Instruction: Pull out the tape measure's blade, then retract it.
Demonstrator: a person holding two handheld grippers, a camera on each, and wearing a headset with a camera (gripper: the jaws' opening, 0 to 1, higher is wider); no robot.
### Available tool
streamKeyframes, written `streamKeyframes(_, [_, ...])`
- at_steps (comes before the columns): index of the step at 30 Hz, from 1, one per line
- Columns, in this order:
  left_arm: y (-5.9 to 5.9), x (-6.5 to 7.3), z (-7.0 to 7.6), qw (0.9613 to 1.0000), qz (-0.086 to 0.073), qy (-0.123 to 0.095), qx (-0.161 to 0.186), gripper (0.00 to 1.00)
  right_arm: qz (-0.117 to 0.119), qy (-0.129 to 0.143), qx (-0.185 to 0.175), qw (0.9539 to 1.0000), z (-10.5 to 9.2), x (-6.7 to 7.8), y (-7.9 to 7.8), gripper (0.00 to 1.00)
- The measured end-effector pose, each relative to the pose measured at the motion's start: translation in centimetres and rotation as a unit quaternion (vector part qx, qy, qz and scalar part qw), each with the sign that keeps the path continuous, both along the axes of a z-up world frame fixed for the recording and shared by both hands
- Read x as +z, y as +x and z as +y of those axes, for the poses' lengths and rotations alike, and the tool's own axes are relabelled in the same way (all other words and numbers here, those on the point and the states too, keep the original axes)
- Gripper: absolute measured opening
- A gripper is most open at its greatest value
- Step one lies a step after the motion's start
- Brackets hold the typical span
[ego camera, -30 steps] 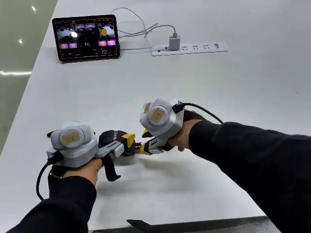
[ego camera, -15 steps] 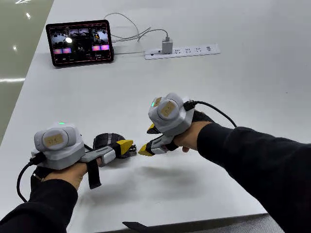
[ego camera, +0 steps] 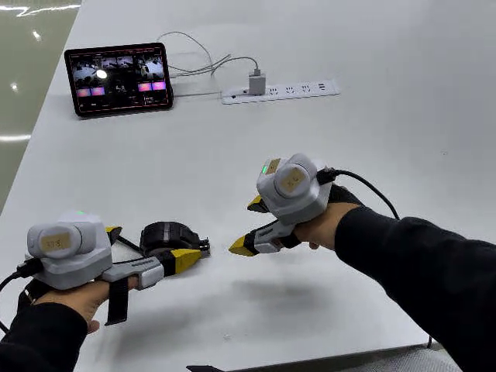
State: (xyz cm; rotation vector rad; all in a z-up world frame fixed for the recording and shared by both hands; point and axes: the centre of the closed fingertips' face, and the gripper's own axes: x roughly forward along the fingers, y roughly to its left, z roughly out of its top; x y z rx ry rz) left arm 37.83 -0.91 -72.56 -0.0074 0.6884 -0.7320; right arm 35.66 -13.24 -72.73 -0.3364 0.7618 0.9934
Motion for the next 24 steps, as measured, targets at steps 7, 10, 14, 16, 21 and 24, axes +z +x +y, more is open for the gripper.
streamKeyframes(7, [0.0, 0.2, 0.4, 0.9997, -0.003, 0.013, -0.019, 0.99, -0.01, 0.006, -0.006, 0.9999, -2.0, 0.4, -1.3, 0.54])
streamKeyframes(10, [-0.2, 0.2, 0.3, 0.9991, -0.008, 0.024, -0.034, 0.99, -0.009, 0.008, -0.017, 0.9998, -3.2, 0.3, -1.8, 0.56])
streamKeyframes(14, [-0.5, 0.2, 0.2, 0.9983, -0.009, 0.031, -0.048, 0.99, -0.009, 0.011, -0.03, 0.9995, -4.5, 0.5, -2.2, 0.59])
streamKeyframes(16, [-0.6, 0.2, 0.2, 0.9981, -0.011, 0.032, -0.051, 0.99, -0.01, 0.011, -0.033, 0.9994, -5.0, 0.5, -2.4, 0.6])
streamKeyframes(21, [-0.8, 0.3, 0.4, 0.9977, -0.007, 0.029, -0.061, 0.99, -0.015, 0.01, -0.039, 0.9991, -6.3, 0.9, -2.9, 0.63])
streamKeyframes(24, [-0.9, 0.4, 0.6, 0.9974, -0.008, 0.028, -0.066, 0.99, -0.021, 0.013, -0.047, 0.9986, -7.3, 1.3, -3.0, 0.65])
